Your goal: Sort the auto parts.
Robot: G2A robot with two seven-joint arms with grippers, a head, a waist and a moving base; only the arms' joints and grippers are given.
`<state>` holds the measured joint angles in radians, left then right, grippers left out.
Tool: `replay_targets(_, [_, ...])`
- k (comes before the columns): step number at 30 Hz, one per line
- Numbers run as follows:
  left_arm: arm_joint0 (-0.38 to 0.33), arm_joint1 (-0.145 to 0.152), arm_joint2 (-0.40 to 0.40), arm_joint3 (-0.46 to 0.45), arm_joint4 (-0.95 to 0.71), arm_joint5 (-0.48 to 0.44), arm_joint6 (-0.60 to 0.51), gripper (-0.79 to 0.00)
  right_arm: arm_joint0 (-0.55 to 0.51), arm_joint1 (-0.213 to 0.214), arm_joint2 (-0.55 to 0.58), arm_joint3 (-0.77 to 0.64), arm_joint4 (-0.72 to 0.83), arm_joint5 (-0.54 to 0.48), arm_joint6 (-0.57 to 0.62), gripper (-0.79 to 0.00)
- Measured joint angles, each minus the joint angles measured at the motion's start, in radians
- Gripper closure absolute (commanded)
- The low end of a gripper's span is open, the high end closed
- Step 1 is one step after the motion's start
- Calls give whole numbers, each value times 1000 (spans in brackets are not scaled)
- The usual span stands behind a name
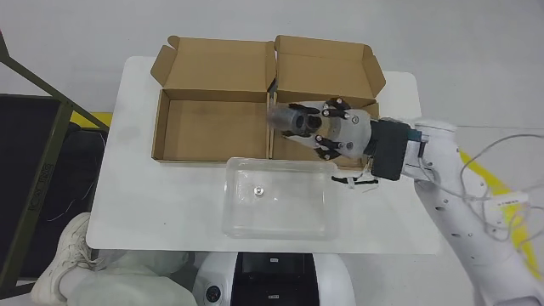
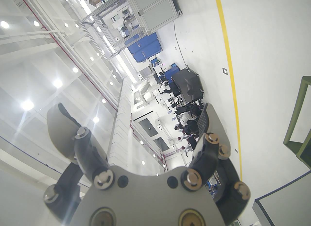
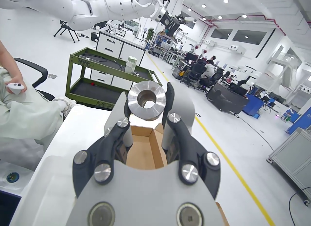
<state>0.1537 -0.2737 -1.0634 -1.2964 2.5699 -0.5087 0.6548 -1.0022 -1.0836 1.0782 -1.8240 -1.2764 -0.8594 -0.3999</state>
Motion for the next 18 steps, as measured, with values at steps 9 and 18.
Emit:
replay_targets(9, [0,0,0,0,0,0,0,-785,56,-21,-70,94,34,4,71,0])
replay_targets(18, [0,0,0,0,0,0,0,-785,155,-60,-186,241,78,14,170,0])
